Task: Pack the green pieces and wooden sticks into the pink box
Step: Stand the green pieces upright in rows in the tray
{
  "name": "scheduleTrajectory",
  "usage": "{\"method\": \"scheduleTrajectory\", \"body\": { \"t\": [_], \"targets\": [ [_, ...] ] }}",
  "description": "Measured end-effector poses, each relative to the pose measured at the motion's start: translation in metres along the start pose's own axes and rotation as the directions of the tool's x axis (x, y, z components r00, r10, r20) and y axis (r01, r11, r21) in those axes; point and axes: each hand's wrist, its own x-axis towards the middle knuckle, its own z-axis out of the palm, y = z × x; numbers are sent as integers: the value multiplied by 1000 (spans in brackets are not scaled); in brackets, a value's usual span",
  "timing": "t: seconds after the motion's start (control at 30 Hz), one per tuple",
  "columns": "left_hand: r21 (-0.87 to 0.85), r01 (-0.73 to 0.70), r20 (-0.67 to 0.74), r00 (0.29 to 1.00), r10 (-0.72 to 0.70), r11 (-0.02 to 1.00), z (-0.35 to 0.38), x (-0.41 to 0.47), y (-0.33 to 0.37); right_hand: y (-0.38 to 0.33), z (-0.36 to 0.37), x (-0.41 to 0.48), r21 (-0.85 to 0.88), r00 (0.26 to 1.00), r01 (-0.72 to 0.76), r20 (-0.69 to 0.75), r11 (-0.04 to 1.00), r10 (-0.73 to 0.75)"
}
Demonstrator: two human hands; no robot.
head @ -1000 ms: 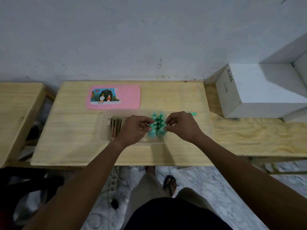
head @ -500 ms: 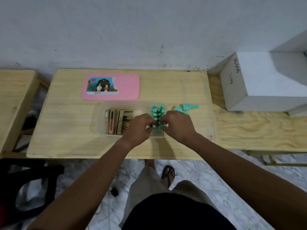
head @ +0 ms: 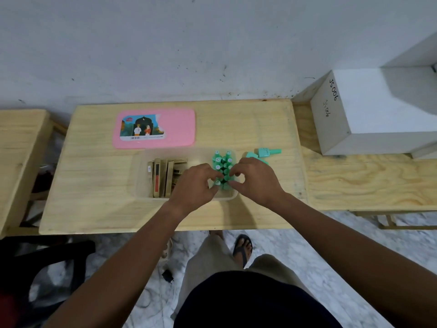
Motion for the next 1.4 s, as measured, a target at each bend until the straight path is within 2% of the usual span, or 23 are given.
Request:
{"method": "scheduleTrajectory", "body": {
  "t": [0.17,0.33,0.43,0.53,0.73,0.87,0.97,1.07,1.13,1.2,1.27,1.33,1.4],
  "targets": [
    [32,-30,3,1000,30,999,-6,18,12,33,-14,5,117,968,-215,-110,970,227],
    [6,-88,25,996,88,996,4,64,39,66,-24,16,119,892,-423,-116,898,436],
    [19,-138,90,987,136,990,20,96,55,84,-25,22,88,854,-505,-90,858,512],
    [61,-164,242,960,144,985,36,123,68,101,-22,27,57,831,-548,-80,834,551],
    [270,-353,424,879,219,896,63,155,75,125,-15,35,61,823,-567,5,821,568],
    [384,-483,485,830,273,787,66,164,80,129,-11,35,-5,841,-541,-15,841,541],
    [383,-507,505,815,285,772,69,166,76,128,-8,32,-41,841,-541,-43,840,539],
    [255,-413,452,850,270,874,69,168,69,125,-9,27,57,804,-589,-50,806,592],
    [80,-314,366,892,265,946,62,166,65,123,-14,24,164,770,-621,-56,766,636],
    [-87,-221,255,938,237,971,51,161,65,120,-21,19,294,735,-625,-88,723,672],
    [-263,-82,185,974,134,961,39,157,63,115,-30,15,411,699,-610,-125,678,704],
    [-403,72,176,984,0,912,24,152,60,107,-40,11,495,676,-586,-136,641,724],
    [-582,215,237,967,-89,784,7,145,57,96,-50,8,572,688,-540,-122,617,716]
  ]
}}
